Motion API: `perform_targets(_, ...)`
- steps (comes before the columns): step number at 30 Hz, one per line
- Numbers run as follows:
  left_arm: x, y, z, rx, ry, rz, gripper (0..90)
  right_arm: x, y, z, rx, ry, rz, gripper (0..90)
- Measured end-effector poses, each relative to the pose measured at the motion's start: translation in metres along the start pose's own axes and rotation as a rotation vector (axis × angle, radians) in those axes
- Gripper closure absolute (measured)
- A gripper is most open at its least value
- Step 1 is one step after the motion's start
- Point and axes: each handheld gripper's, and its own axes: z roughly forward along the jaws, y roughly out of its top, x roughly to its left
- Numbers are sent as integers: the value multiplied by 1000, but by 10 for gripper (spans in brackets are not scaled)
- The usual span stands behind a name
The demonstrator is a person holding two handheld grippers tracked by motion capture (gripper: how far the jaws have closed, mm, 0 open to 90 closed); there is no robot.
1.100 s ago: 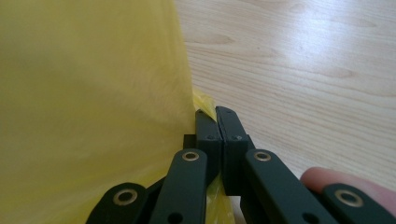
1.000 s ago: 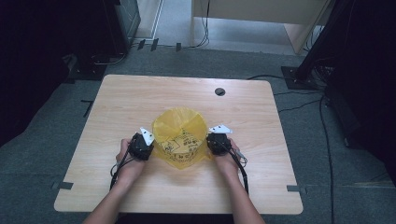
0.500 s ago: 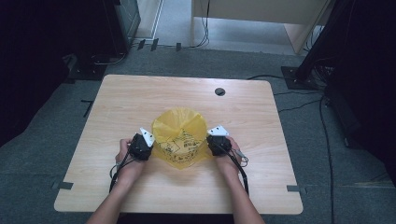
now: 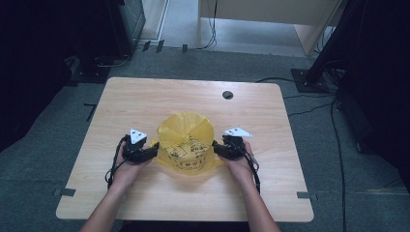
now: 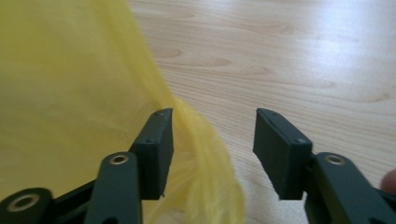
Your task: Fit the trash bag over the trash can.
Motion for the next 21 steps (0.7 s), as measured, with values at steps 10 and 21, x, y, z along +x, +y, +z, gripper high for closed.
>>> perform_targets(10,16,3,-32,-56,-23,-37,380,4,10,-28,-52,-24,-32,360)
perform_targets(21,3,-5,-64,-131,-86,-28,441,21,9,-68,-123,-11,-77,402)
